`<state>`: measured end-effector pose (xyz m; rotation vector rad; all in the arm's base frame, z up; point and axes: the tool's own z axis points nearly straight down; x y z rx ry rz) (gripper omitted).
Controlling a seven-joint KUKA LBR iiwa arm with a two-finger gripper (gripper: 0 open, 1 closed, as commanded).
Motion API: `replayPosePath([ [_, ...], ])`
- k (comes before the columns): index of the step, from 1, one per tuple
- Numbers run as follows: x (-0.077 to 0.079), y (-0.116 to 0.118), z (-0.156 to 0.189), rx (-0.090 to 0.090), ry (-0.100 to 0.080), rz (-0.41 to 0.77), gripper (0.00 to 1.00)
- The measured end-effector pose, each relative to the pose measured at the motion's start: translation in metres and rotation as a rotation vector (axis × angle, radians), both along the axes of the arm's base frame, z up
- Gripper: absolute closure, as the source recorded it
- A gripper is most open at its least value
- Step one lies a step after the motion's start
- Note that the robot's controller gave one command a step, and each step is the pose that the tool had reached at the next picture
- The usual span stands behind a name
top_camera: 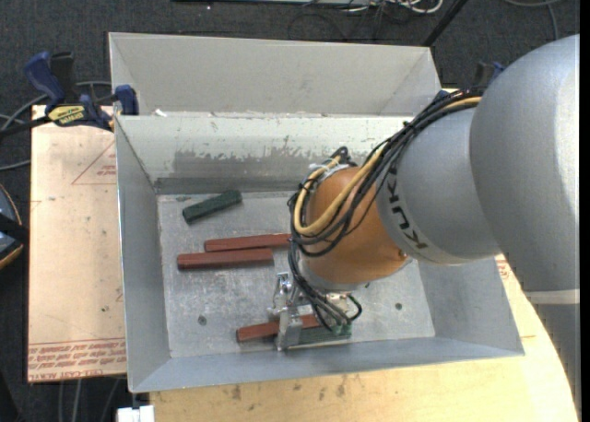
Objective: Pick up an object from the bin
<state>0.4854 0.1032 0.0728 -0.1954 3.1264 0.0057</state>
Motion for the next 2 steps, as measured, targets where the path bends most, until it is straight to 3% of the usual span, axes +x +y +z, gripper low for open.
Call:
replayPosePath([
  [1,-0.001,0.000,0.047,-0.005,0.015,-0.011,1.00],
  [2,0.011,0.001,0.124,-0.004,0.011,-0.014,1.00],
])
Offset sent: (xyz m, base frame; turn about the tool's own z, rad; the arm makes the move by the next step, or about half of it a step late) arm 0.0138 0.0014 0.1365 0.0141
